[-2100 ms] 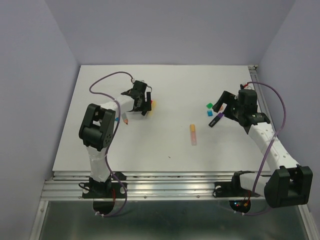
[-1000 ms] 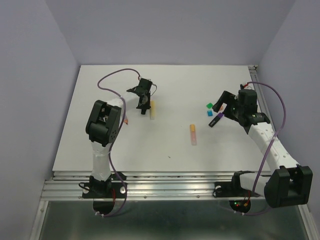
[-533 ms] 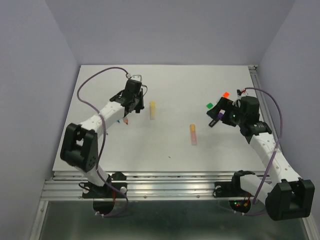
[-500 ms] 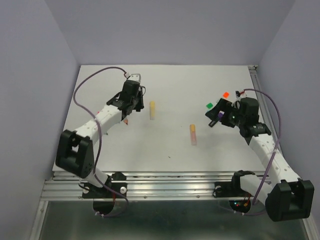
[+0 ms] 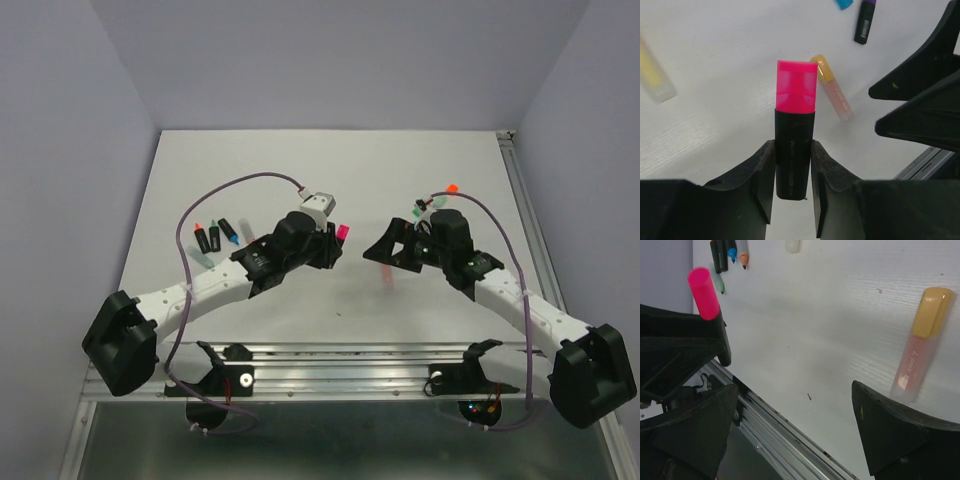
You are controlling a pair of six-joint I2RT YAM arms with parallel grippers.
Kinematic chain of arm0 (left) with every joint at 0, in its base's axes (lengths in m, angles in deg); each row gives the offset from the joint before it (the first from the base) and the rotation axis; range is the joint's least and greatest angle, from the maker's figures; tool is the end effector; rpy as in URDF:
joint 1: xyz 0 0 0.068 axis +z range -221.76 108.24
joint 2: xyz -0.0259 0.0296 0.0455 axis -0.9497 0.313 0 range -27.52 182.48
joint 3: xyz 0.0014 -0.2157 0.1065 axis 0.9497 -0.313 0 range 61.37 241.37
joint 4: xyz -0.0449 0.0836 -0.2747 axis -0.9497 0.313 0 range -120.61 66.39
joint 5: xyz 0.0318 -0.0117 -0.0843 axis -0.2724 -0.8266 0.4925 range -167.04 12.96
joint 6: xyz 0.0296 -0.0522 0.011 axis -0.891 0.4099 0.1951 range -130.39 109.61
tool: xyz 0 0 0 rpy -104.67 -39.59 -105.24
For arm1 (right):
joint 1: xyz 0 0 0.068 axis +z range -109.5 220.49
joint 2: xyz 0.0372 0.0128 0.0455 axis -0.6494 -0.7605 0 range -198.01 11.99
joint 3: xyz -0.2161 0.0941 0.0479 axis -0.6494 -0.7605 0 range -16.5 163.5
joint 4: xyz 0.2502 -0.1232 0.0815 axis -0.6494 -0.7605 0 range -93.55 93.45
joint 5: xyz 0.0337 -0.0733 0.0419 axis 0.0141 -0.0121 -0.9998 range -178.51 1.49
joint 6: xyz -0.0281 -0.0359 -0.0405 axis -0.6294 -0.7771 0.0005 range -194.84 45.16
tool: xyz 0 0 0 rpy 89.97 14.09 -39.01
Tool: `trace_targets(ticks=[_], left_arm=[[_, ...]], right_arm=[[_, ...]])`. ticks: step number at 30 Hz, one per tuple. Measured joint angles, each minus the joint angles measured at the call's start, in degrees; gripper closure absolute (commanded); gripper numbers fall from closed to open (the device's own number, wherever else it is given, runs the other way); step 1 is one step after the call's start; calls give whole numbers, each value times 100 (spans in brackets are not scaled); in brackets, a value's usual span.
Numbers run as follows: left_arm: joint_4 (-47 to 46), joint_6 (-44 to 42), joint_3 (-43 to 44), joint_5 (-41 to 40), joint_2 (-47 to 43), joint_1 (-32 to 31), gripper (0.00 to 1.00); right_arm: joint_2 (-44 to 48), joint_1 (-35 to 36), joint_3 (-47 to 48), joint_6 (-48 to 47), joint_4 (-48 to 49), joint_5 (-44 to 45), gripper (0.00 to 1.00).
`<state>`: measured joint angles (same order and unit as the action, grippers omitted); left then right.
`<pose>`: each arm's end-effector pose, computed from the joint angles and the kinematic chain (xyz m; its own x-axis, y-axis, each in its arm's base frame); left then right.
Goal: Open the pen caps
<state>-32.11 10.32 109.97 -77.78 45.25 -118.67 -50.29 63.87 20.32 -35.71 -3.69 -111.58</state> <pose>0.2316 -0.2467 0.2294 -0.5017 0.0189 -0.8648 0.5823 0.7467 -0.3215 0.2548 0.1296 0.1907 -0.8052 0.2845 -0.5202 -0.2061 0.6884 0.6955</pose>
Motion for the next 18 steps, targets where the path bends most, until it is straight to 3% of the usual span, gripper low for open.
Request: trace_targets(ticks=[13, 18], left_arm=[[-297, 466, 7, -391, 684, -824, 100], [-302, 496, 153, -455, 890, -901, 100]], right_arm=[[-570, 597, 37, 769, 1128, 1156, 2], [-728, 732, 142, 844, 1281, 1353, 19]])
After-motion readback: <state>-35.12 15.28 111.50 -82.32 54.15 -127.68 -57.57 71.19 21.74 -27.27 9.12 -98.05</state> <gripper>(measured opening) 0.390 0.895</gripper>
